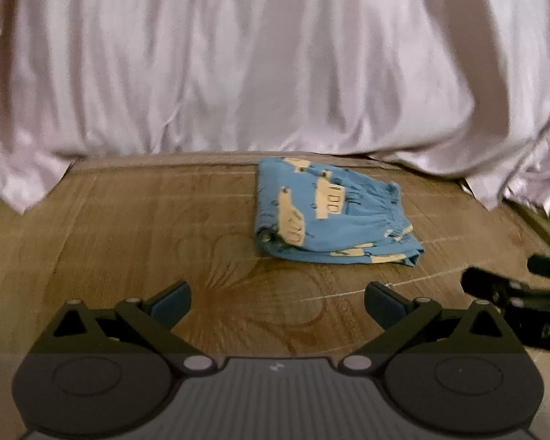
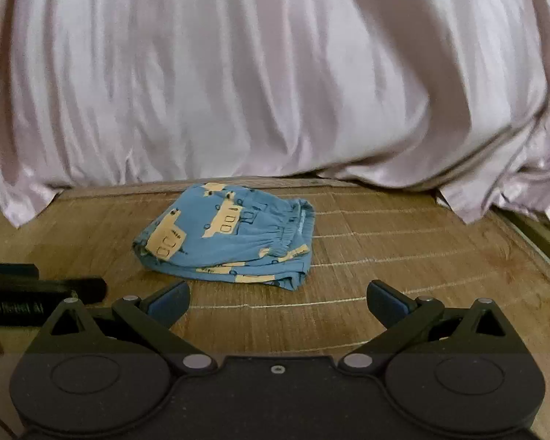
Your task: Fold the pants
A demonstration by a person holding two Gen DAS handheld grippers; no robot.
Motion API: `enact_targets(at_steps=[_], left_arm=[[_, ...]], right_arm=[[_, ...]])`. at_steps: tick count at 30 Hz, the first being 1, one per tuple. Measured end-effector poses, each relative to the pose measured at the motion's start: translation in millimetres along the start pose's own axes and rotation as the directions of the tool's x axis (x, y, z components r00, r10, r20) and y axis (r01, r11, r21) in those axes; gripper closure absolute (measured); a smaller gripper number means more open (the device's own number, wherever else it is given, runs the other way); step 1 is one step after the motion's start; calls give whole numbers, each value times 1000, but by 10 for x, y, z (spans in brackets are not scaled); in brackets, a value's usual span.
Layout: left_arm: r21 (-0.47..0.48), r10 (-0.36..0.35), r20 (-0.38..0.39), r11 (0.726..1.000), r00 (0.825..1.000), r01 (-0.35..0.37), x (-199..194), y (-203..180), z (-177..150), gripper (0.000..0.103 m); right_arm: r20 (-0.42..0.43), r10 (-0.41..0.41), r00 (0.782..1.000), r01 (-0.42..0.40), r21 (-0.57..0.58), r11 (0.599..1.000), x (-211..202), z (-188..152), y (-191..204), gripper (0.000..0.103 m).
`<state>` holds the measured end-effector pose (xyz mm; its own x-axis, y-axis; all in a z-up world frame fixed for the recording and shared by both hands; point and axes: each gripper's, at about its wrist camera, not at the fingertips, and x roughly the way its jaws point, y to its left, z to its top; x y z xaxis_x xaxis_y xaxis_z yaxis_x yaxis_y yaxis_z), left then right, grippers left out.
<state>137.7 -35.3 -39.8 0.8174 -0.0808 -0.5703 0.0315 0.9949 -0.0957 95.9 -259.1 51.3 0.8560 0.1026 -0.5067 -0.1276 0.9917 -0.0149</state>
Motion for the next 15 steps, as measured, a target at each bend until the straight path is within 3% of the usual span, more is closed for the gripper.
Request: enact_targets(at_steps=[3,15], left_arm=[[1,11,25,1000,1000,-11,-6,60,-57,0],[13,41,-21,999,999,-40,32,178,-163,0]], right_arm=[[4,11,1000,-11,14,1000,-18,-41,-25,1],[1,0,1000,0,8,1000,-11,-156,-47,1]])
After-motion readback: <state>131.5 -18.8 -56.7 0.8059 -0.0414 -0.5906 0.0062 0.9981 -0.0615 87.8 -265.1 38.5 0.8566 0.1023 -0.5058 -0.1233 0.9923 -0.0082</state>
